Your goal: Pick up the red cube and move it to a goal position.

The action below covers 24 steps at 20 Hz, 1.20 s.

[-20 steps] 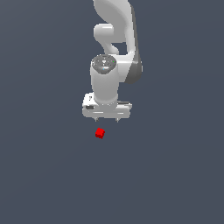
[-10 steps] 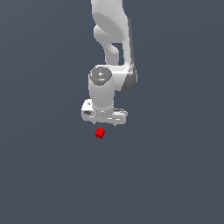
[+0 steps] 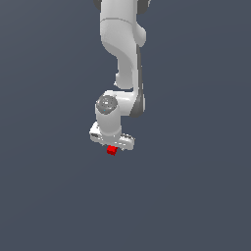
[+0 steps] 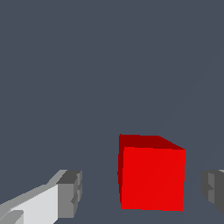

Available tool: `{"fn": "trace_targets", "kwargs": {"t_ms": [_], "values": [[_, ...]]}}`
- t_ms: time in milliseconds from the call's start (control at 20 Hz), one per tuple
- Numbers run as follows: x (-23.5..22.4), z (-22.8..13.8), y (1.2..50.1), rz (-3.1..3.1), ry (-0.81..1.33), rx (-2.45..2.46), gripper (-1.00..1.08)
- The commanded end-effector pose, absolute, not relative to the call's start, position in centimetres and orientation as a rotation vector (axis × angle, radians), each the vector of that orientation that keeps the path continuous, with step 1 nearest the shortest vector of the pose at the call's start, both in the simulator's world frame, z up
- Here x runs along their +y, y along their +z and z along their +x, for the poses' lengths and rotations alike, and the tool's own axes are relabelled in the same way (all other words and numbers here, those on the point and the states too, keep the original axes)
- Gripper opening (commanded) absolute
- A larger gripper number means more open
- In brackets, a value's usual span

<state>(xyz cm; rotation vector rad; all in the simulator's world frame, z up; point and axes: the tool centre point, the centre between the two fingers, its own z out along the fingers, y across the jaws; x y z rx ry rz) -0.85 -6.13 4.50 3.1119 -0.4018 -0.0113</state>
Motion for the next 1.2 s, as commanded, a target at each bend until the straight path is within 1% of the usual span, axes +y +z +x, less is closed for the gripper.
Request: {"fn": "trace_targets", "kwargs": {"t_ms": [0,350,400,1150], "values": [[-6.5,-0.8,3.2,3.108,-0.004,-0.441,1.00],[-6.9,-0.7,2.0,3.105,0.000,-0.477,1.00],[-6.9,-0.7,2.0,3.105,0.000,-0.477,-1.00],[-6.9,-0.9,2.6,3.105,-0.001,-0.476,-1.00]]}}
